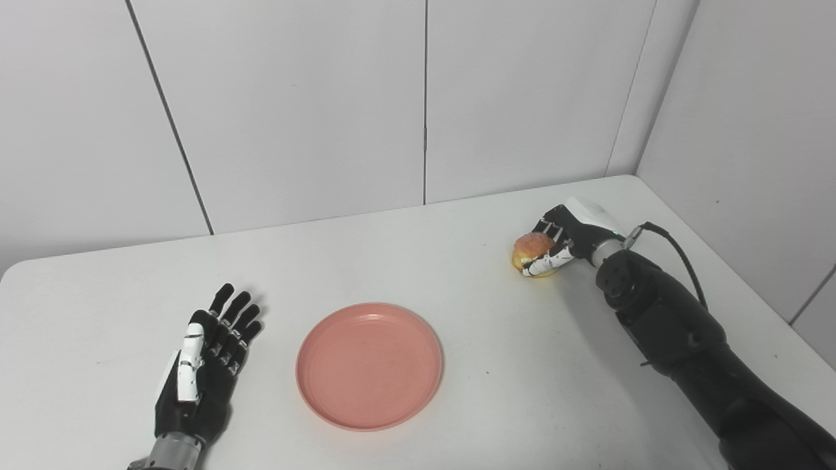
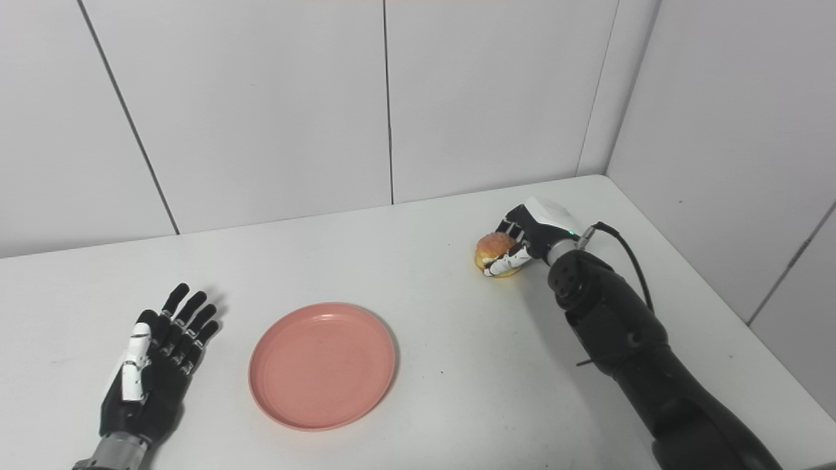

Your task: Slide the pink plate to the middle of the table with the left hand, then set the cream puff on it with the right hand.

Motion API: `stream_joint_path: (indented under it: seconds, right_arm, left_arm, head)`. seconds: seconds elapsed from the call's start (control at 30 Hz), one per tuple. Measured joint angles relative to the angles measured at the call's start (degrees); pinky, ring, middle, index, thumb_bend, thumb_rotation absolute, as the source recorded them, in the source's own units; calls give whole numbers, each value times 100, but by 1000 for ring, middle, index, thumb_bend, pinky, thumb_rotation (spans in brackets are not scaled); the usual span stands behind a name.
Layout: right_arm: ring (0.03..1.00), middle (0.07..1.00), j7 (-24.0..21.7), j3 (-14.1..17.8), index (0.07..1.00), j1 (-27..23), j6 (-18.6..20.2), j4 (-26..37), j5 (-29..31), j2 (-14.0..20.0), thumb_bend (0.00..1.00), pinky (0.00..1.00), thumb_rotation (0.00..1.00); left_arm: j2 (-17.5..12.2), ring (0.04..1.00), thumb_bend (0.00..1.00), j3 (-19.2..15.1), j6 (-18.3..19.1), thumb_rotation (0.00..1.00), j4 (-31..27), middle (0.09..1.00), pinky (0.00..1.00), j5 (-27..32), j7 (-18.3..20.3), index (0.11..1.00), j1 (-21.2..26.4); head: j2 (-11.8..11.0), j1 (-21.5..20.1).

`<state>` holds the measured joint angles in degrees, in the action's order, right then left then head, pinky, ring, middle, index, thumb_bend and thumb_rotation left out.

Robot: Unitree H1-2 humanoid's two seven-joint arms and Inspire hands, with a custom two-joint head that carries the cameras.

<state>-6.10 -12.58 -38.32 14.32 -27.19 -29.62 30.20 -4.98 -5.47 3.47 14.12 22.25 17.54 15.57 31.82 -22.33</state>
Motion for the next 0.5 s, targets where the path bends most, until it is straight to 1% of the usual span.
stream_joint_path:
  seconds: [0.1,0.17,0.23,0.27,0.33,0.43,0.5]
  right_arm:
    - [450,496,-63,56,485,54,64,511,-24,1,504,381,130]
    - [464,507,-98,60,485,93,141,956,-55,-8,504,393,130]
    - [494,532,-135,60,486,115,217,1248,-99,-30,504,421,131]
    - [482,522,-185,59,486,122,253,1396,-115,-47,504,412,130]
    - [465,509,-256,59,486,145,290,1688,-129,-101,503,394,129]
    - [467,515,-379,48,487,156,385,2151,-149,-243,503,395,129]
    - [456,507,-482,16,487,156,412,2383,-173,-313,503,384,129]
  left_arm:
    - [2,944,359,11,-1,1000,-4,948,960,-7,-1,942,0]
    - [6,942,361,21,-1,1000,-12,946,959,-21,-12,941,-1]
    - [22,940,370,40,-1,1000,-25,944,953,-28,-46,940,-1]
    - [33,941,371,52,-1,1000,-39,944,953,-35,-66,940,-5]
    - [57,935,377,68,-1,1000,-68,936,942,-96,-116,933,-12]
    - [123,930,376,103,-2,1000,-97,929,938,-156,-208,925,-19]
    - [172,922,379,120,-7,1000,-106,922,931,-225,-257,916,-18]
  head:
    - [9,88]
    - [18,123]
    - [35,193]
    - [53,272]
    - [53,273]
    - [97,553]
    - [97,554]
